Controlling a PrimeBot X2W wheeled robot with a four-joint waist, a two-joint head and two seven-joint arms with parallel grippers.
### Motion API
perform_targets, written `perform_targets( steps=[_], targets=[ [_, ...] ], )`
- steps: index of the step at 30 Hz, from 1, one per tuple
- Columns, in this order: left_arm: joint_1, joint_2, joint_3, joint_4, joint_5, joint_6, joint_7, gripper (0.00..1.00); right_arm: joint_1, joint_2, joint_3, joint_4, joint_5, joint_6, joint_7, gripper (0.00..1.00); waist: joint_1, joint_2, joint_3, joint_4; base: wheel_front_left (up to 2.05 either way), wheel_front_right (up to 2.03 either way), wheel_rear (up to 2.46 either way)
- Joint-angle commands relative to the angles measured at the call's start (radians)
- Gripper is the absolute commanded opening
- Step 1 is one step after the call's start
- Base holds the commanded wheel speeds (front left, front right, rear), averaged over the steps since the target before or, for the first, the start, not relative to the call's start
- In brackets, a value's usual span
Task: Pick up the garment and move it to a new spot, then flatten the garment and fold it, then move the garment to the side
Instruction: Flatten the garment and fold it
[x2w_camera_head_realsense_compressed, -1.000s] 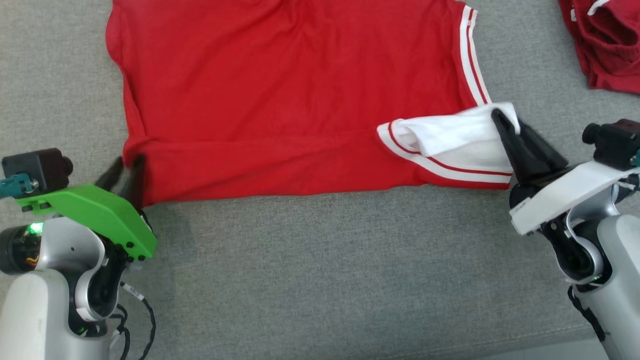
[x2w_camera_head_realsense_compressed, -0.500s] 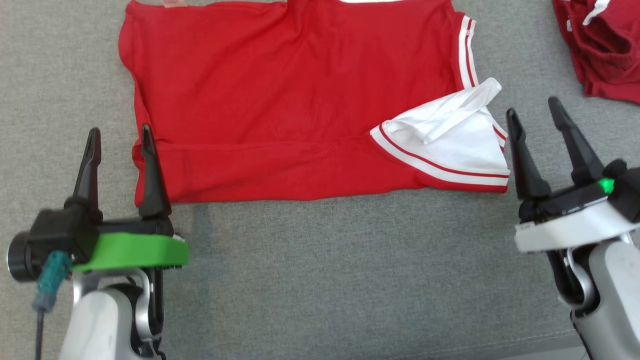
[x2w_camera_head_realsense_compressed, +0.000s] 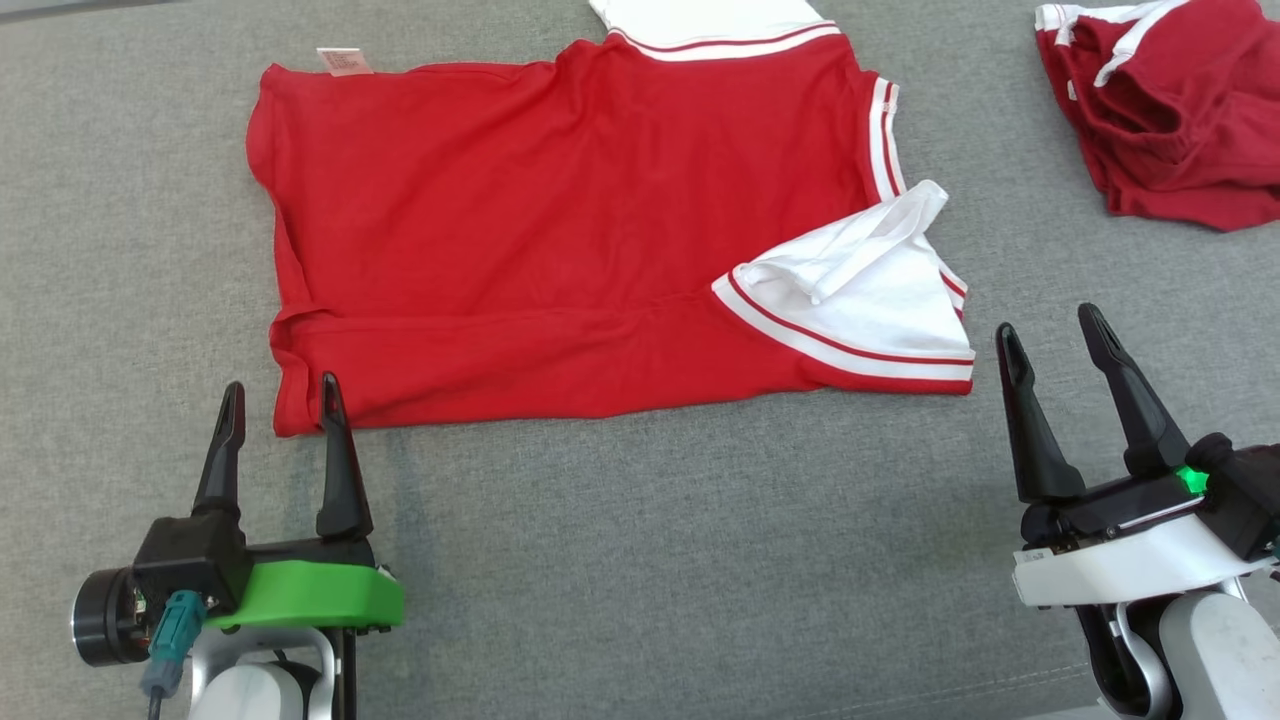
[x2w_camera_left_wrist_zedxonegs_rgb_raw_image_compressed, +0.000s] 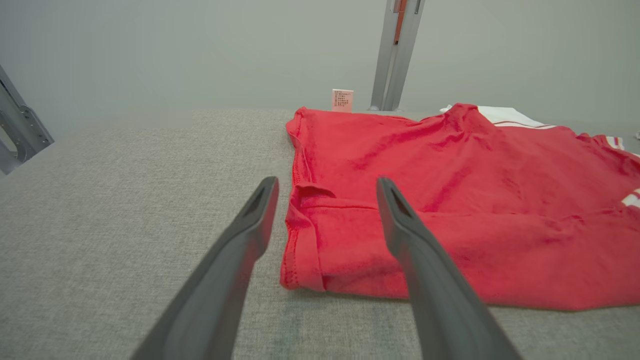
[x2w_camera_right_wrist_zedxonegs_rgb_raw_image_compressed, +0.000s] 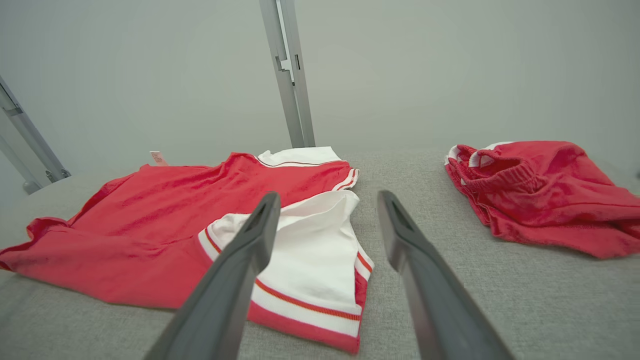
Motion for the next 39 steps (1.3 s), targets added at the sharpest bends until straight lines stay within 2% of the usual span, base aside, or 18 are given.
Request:
perform_targets(
  steps=[1, 7, 17, 18, 19, 20, 21, 22, 26, 29, 34, 39],
  targets=[
    [0.005, 0.009, -0.003, 0.004, 0.003, 0.000, 0.010, 1.00, 0.010, 0.002, -0.005, -0.001, -0.005, 0.000, -0.004, 1.00, 0.0000, 0.0000, -0.001, -0.002, 0.00, 0.00, 0.00],
    [-0.021, 0.021, -0.007, 0.054, -0.026, -0.018, 0.065, 1.00, -0.001, 0.001, 0.001, 0.066, 0.012, 0.000, 0.002, 1.00, 0.0000, 0.0000, 0.026, -0.007, 0.00, 0.00, 0.00],
    [-0.106, 0.031, 0.020, 0.167, -0.102, -0.062, 0.119, 1.00, -0.161, 0.001, 0.099, 0.348, 0.084, 0.000, 0.001, 1.00, 0.0000, 0.0000, 0.093, -0.012, 0.00, 0.00, 0.00],
    [-0.113, 0.030, 0.021, 0.179, -0.116, -0.068, 0.127, 0.77, -0.181, 0.002, 0.111, 0.371, 0.096, 0.000, 0.000, 1.00, 0.0000, 0.0000, 0.096, -0.011, 0.00, 0.00, 0.00],
    [-0.118, 0.026, 0.022, 0.188, -0.128, -0.076, 0.129, 0.47, -0.193, 0.001, 0.120, 0.390, 0.107, 0.000, -0.001, 1.00, 0.0000, 0.0000, 0.098, -0.010, 0.00, 0.00, 0.00],
    [-0.124, 0.030, 0.018, 0.199, -0.132, -0.085, 0.137, 0.22, -0.208, -0.001, 0.134, 0.412, 0.119, 0.000, -0.001, 0.76, 0.0000, 0.0000, 0.099, -0.009, 0.00, 0.00, 0.00],
    [-0.127, 0.028, 0.016, 0.206, -0.145, -0.093, 0.145, 0.00, -0.217, -0.003, 0.145, 0.425, 0.131, 0.000, -0.001, 0.37, 0.0000, 0.0000, 0.100, -0.008, 0.00, 0.00, 0.00],
    [-0.129, 0.028, 0.015, 0.210, -0.150, -0.100, 0.148, 0.00, -0.227, -0.005, 0.159, 0.440, 0.144, 0.000, 0.001, 0.00, 0.0000, 0.0000, 0.099, -0.007, 0.00, 0.00, 0.00],
    [-0.120, 0.029, 0.018, 0.191, -0.159, -0.110, 0.128, 0.00, -0.239, -0.023, 0.183, 0.452, 0.173, -0.001, -0.002, 0.00, 0.0000, 0.0000, 0.088, -0.005, 0.00, 0.00, 0.00],
    [-0.087, 0.031, 0.019, 0.161, -0.162, -0.106, 0.118, 0.00, -0.205, -0.033, 0.169, 0.411, 0.178, -0.001, -0.003, 0.00, 0.0000, 0.0000, 0.069, 0.002, 0.00, 0.00, 0.00],
    [0.018, 0.040, 0.015, 0.080, -0.171, -0.083, 0.164, 0.00, -0.076, -0.055, 0.125, 0.303, 0.160, -0.001, -0.003, 0.00, 0.0000, 0.0000, 0.022, 0.023, 0.00, 0.00, 0.00],
    [0.141, 0.044, 0.012, 0.005, -0.188, -0.053, 0.233, 0.00, 0.084, -0.050, 0.104, 0.224, 0.148, -0.001, -0.002, 0.00, 0.0000, 0.0000, -0.032, 0.031, 0.00, 0.00, 0.00]
  ],
)
